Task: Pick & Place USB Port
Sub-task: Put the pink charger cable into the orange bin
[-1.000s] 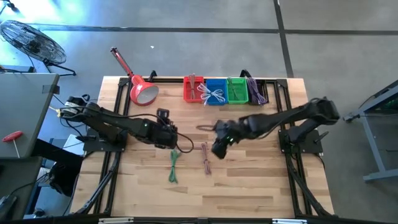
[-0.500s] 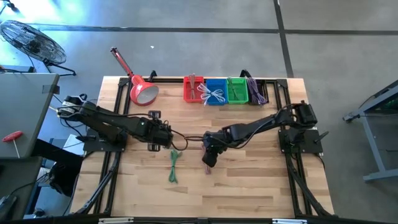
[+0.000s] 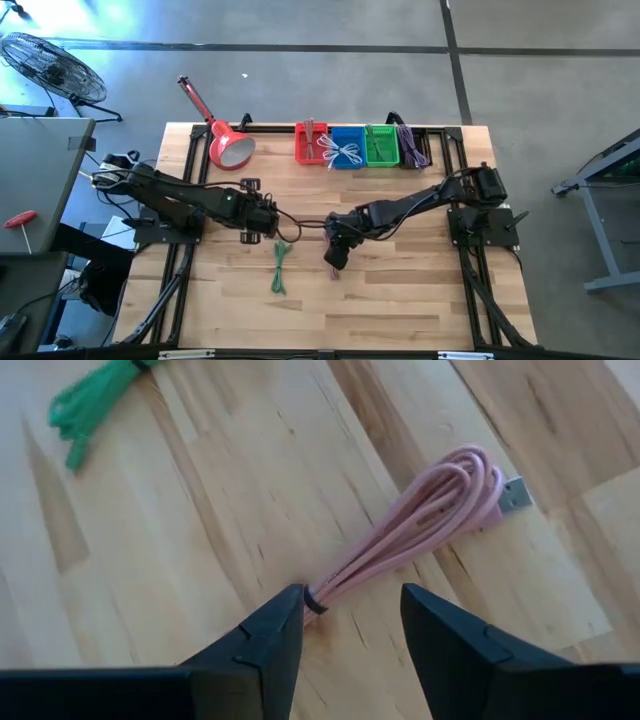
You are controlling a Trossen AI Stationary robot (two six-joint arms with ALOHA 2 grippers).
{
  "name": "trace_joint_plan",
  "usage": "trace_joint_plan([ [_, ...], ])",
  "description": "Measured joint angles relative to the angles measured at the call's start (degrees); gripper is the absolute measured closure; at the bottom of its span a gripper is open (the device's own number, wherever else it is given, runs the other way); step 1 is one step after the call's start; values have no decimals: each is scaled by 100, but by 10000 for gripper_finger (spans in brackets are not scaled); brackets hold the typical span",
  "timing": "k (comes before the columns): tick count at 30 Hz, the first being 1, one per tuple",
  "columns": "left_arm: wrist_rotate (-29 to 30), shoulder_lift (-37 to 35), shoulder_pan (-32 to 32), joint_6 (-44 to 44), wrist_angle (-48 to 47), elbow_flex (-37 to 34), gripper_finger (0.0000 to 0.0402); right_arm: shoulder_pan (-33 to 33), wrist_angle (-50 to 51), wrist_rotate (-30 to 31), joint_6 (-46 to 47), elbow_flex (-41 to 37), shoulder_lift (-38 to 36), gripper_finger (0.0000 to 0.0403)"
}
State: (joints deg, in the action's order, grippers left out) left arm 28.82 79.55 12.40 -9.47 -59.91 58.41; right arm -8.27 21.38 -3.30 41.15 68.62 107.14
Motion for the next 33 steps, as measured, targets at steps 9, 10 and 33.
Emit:
trace_joint_plan([
  [9, -93, 0, 0, -2, 8, 0, 271, -2, -240, -119, -112, -2, 174, 266],
  [10, -93, 0, 0, -2, 19, 0, 271, -2, -247, -119, -118, -2, 174, 267],
  [33, -464, 4, 0, -7, 200, 0, 271, 108, -829, -570, -244, 19, 912, 271],
])
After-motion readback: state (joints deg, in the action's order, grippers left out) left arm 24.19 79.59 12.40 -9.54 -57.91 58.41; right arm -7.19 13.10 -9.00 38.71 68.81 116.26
